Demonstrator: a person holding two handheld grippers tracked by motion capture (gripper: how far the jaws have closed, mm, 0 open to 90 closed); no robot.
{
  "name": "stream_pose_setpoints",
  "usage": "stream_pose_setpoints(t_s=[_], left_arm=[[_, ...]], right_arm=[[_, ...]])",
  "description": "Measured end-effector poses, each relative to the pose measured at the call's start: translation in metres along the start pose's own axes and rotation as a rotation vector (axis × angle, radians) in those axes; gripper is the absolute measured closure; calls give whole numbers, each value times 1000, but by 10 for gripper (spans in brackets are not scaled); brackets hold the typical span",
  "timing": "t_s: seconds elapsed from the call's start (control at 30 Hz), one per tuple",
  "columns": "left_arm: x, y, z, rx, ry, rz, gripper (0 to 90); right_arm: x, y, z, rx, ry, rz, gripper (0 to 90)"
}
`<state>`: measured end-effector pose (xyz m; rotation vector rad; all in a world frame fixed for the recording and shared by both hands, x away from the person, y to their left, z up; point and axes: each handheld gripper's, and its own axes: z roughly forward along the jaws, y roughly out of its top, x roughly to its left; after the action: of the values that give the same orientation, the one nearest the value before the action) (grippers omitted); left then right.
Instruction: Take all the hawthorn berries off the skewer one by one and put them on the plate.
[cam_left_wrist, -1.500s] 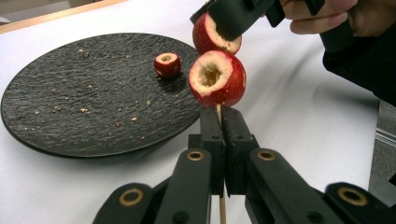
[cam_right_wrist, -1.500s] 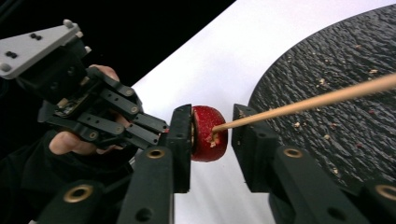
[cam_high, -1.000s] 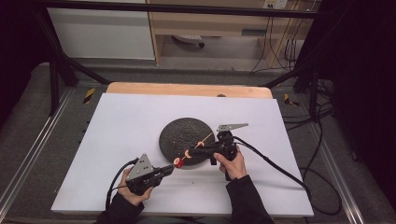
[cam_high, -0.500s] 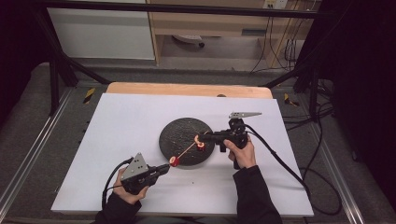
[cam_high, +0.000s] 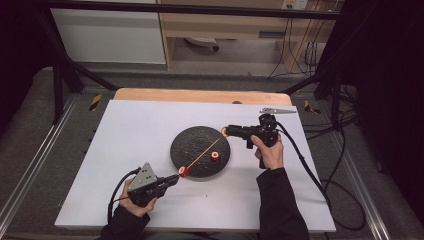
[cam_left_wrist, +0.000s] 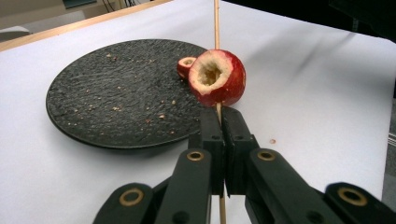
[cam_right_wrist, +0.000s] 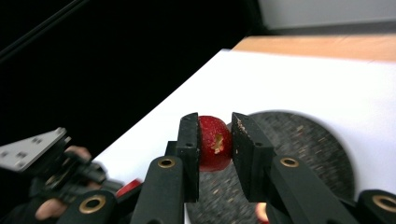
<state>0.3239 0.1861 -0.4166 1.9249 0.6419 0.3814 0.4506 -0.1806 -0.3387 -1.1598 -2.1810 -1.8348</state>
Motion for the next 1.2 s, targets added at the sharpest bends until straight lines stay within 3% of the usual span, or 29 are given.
stream_pose_setpoints(t_s=[0.1,0.3,0.5,0.8,1.0,1.2], left_arm=[[2,0,-2,2,14,-9,881],[6,1,-4,-6,42,-33,881],[8,1,-5,-2,58,-50,881],[8,1,-2,15,64,-62,880],[7,0,1,26,67,-66,881],[6,0,3,36,69,-65,881]], right_arm=[[-2,2,-1,-27,-34,-10,737],[-5,-5,13,-15,-90,-22,736],[-12,-27,48,39,-130,-21,737],[-27,-55,83,117,-195,-17,736],[-37,-69,98,161,-247,-11,736],[-40,-74,102,187,-281,-20,700]])
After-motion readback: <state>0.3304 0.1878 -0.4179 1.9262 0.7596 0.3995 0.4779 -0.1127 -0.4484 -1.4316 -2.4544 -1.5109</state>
